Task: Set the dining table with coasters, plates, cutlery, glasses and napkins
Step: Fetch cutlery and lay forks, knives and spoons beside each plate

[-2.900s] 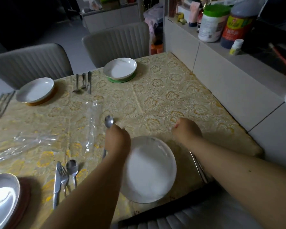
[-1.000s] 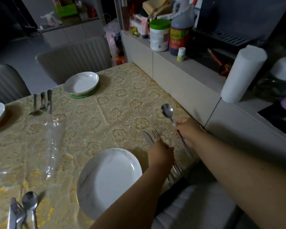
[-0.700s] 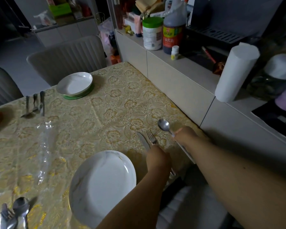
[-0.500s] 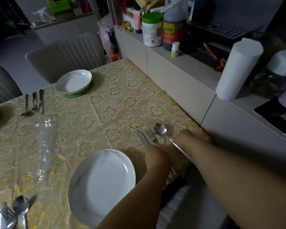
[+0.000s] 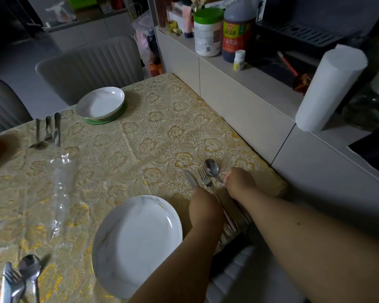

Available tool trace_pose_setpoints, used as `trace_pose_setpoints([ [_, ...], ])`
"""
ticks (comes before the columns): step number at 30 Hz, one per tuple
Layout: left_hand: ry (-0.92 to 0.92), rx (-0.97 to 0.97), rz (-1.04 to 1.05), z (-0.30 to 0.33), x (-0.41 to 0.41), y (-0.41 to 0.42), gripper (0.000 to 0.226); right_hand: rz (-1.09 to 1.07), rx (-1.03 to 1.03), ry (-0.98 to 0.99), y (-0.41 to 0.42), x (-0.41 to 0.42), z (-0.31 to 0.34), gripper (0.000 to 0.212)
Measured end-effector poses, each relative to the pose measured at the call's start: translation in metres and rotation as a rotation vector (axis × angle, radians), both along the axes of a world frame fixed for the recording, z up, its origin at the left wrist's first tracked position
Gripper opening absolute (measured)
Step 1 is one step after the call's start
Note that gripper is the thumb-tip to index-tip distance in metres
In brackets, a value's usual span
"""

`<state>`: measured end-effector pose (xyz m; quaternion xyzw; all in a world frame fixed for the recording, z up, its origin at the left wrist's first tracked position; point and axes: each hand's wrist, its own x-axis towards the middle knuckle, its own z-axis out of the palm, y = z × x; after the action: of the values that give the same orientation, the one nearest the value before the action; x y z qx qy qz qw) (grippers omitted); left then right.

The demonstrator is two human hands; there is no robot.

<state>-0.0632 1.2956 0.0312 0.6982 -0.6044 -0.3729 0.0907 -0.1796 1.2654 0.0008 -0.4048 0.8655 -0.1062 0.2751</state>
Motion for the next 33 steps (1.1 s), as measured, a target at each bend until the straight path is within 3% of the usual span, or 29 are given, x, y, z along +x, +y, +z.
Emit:
trace_pose_setpoints([
  [6, 0.015, 0.047, 0.026, 0.001, 0.004, -0.01, 0.029, 0.076, -0.106, 0.029, 0.003, 0.007, 0.016, 0.017],
  [13, 0.077, 0.102, 0.075, 0.002, 0.009, -0.013, 0.038, 0.278, -0.03, 0.049, 0.003, 0.023, 0.012, 0.018],
  [24, -0.069, 0.031, -0.077, 0.004, 0.012, -0.011, 0.035, 0.257, -0.055, 0.061, 0.001, 0.028, 0.01, 0.019],
  [33, -0.019, 0.039, -0.048, 0.003, 0.009, -0.013, 0.03, 0.273, -0.067, 0.05, 0.004, 0.028, 0.014, 0.018],
])
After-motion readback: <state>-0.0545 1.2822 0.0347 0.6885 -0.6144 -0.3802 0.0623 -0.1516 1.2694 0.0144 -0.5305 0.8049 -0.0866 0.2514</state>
